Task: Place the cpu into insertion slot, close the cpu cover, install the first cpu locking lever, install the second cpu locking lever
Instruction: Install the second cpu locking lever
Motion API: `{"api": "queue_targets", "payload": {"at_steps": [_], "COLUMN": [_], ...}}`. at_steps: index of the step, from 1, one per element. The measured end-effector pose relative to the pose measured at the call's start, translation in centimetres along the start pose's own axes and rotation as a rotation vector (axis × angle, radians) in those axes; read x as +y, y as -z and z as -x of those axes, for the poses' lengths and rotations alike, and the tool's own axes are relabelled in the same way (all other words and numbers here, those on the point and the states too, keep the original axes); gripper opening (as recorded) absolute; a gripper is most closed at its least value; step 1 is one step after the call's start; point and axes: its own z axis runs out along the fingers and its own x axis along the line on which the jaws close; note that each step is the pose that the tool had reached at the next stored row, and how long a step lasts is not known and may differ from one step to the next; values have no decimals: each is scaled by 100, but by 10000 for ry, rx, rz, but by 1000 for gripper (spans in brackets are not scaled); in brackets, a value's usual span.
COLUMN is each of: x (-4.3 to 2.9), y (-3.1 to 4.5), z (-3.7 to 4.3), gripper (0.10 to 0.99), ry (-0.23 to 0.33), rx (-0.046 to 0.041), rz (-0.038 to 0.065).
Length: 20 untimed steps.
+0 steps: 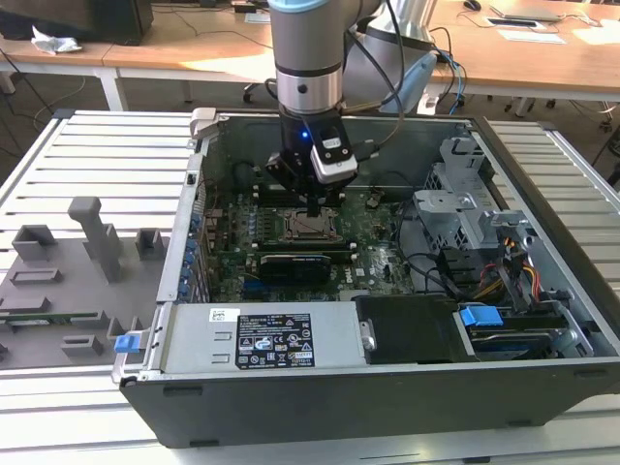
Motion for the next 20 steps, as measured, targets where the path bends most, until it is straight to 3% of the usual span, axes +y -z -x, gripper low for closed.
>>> {"api": "queue_targets", "payload": {"at_steps": [11,20], "x": [-240,-272], "y": [-8,-38], "z": [61,40], "gripper": [106,106], "ry": [1,-4], "rx": [0,5], "rz": [0,20]}}
